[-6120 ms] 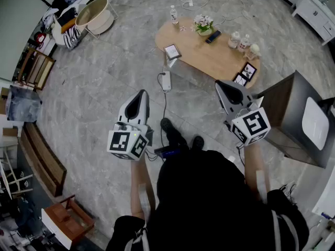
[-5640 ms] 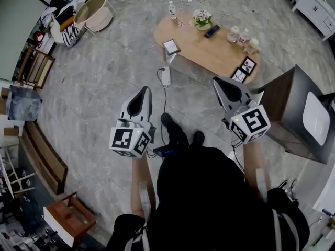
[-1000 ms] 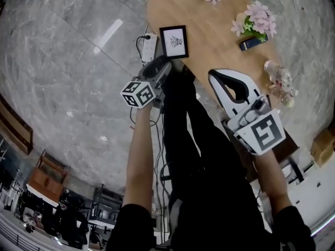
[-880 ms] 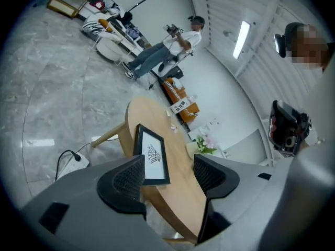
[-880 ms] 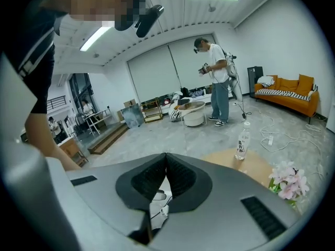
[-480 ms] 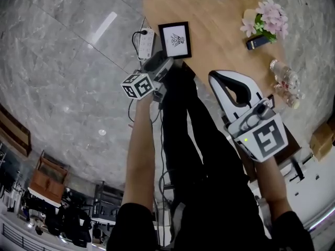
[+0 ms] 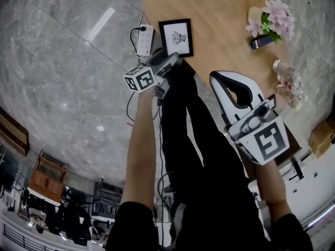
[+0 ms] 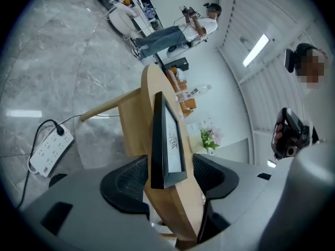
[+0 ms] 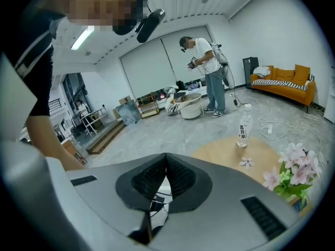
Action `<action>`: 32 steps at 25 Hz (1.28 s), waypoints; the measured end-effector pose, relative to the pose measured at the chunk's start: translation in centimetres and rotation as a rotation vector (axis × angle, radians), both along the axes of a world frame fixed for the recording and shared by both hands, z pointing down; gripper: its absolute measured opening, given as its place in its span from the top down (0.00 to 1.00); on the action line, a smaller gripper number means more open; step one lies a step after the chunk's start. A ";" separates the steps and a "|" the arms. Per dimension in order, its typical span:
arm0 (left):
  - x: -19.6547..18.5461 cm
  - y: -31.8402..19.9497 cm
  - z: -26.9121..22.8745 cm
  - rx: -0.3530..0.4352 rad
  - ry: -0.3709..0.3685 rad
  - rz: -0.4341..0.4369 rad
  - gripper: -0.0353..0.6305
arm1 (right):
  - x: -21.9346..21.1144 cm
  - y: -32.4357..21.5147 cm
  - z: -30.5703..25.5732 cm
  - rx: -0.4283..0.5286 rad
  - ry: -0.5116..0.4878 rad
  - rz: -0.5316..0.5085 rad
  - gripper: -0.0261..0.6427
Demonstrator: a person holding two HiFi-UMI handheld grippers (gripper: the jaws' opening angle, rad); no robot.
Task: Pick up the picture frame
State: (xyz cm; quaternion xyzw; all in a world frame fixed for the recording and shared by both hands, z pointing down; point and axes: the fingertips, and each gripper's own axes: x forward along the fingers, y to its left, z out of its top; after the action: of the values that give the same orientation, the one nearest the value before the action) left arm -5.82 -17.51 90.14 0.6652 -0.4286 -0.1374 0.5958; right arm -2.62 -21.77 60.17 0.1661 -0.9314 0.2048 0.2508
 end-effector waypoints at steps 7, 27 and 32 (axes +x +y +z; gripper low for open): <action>0.7 -0.2 0.0 0.009 0.031 0.006 0.65 | 0.1 -0.1 0.5 0.001 0.008 0.009 0.94; 1.8 -0.8 -1.5 -0.010 0.141 -0.061 0.84 | 2.2 -0.7 -1.1 0.016 -0.017 0.033 0.94; 1.6 -1.4 -2.9 -0.012 0.167 -0.083 0.84 | 2.6 -1.0 -3.0 0.041 -0.031 0.045 0.94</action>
State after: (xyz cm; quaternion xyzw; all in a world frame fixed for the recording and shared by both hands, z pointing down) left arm -4.21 -18.89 87.19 0.6295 -0.4056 -0.2141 0.6272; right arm -0.06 -22.79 57.21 0.1888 -0.9352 0.1940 0.2284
